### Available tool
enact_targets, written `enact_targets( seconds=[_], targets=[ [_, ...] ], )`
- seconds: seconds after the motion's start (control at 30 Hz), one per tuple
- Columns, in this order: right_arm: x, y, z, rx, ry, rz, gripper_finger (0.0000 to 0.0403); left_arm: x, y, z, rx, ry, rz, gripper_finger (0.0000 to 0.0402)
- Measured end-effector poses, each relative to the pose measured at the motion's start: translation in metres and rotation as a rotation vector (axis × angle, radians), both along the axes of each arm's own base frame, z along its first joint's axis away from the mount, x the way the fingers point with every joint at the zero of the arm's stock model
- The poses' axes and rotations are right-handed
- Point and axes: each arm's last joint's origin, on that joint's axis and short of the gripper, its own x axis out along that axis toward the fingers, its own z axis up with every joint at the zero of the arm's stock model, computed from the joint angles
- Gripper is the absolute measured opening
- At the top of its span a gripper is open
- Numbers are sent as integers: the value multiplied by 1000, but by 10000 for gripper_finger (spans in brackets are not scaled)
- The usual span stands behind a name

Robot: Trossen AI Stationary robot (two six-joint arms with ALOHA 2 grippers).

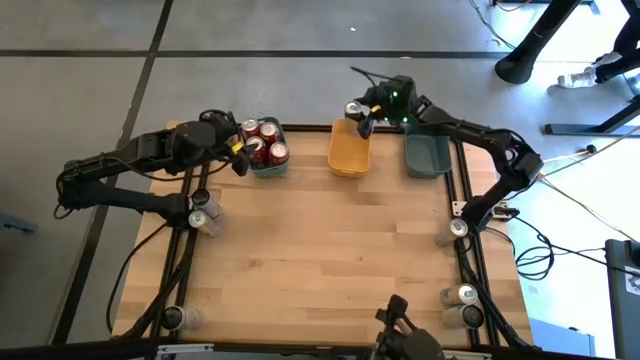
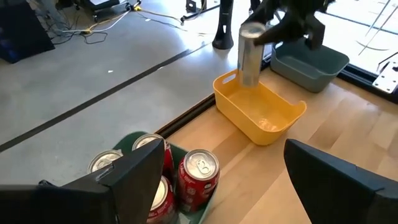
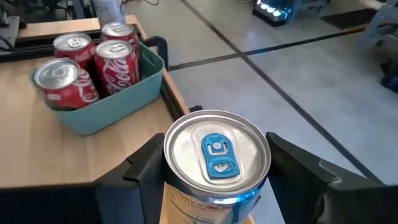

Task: Sort soda cans
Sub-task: Put the top blue soda can into the yellow bin

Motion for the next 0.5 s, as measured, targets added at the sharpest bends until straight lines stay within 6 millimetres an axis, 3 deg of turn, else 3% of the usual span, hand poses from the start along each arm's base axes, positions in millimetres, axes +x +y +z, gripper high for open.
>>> enact_targets(
  seconds=[0.5],
  targets=[
    [-17, 4, -48, -16, -46, -161, 221, 0, 0, 0, -7, -8, 5, 320]
  ],
)
